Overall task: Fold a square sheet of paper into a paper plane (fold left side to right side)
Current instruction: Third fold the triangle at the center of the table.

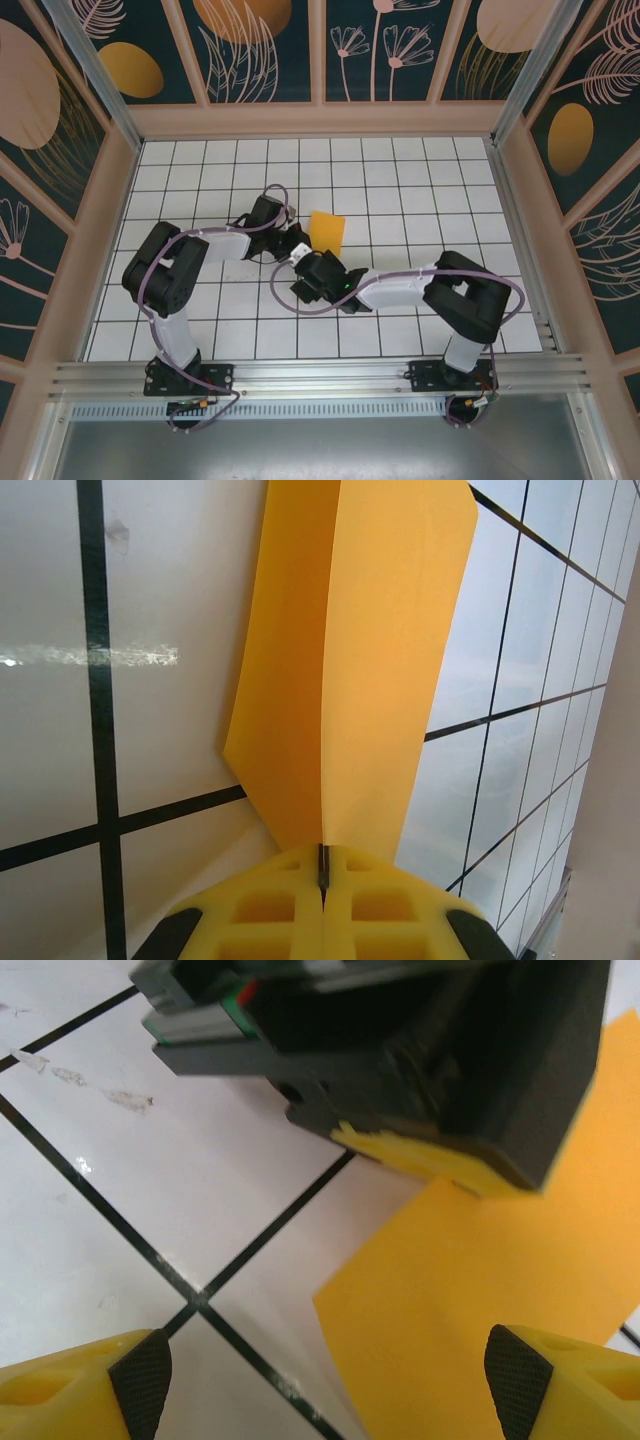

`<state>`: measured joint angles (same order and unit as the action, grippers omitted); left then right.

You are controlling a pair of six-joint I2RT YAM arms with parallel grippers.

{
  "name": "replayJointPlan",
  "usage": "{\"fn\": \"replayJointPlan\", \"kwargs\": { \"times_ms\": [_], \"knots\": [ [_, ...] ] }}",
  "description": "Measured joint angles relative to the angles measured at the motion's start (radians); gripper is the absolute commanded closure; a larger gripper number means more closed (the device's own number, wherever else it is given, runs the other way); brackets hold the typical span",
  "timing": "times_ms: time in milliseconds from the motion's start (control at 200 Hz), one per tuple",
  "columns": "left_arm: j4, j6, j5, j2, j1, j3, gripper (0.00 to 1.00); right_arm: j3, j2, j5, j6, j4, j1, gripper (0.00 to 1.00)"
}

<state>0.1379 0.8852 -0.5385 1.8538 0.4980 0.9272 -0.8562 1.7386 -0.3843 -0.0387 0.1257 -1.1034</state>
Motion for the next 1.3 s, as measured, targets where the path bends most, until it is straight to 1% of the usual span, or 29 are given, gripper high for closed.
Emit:
{"fn": "replayJointPlan", "kwargs": {
  "times_ms": [130, 430, 631, 681, 741, 791, 856, 926, 966, 1001, 1136, 1211, 1301],
  "knots": [
    [0.0, 0.0, 0.0, 0.0, 0.0, 0.0, 0.97, -0.034, 0.045, -0.033, -0.042, 0.01, -0.006, 0.26],
    [0.0, 0.0, 0.0, 0.0, 0.0, 0.0, 0.96, -0.036, 0.054, -0.07, -0.076, 0.014, -0.009, 0.51],
    [0.0, 0.0, 0.0, 0.0, 0.0, 0.0, 0.93, -0.036, 0.054, -0.076, -0.08, 0.015, -0.009, 0.75],
    [0.0, 0.0, 0.0, 0.0, 0.0, 0.0, 0.92, -0.036, 0.054, -0.08, -0.087, 0.016, -0.009, 0.83],
    [0.0, 0.0, 0.0, 0.0, 0.0, 0.0, 0.88, -0.036, 0.053, -0.081, -0.085, 0.018, -0.008, 0.93],
    [-0.001, 0.0, 0.001, 0.0, 0.0, 0.0, 0.81, -0.035, 0.05, -0.079, -0.087, 0.018, -0.005, 1.0],
    [-0.003, -0.003, 0.003, -0.002, 0.0, 0.0, 0.74, -0.035, 0.045, -0.078, -0.088, 0.018, 0.001, 1.0],
    [-0.011, -0.006, 0.007, -0.007, 0.0, 0.0, 0.69, -0.029, 0.035, -0.068, -0.092, 0.018, 0.009, 1.0],
    [-0.019, -0.007, 0.013, -0.012, 0.0, 0.0, 0.64, -0.027, 0.029, -0.063, -0.094, 0.018, 0.013, 1.0],
    [-0.027, -0.011, 0.018, -0.019, 0.0, 0.0, 0.61, -0.024, 0.022, -0.056, -0.095, 0.018, 0.018, 1.0],
    [-0.058, -0.031, 0.027, -0.067, -0.008, 0.0, 0.51, -0.003, -0.006, -0.017, -0.095, 0.018, 0.034, 1.0],
    [-0.077, -0.044, 0.035, -0.101, -0.025, -0.003, 0.48, 0.01, -0.026, 0.007, -0.097, 0.026, 0.041, 1.0],
    [-0.106, -0.062, 0.039, -0.154, -0.06, -0.008, 0.48, 0.021, -0.041, 0.031, -0.098, 0.027, 0.051, 1.0]
  ]
}}
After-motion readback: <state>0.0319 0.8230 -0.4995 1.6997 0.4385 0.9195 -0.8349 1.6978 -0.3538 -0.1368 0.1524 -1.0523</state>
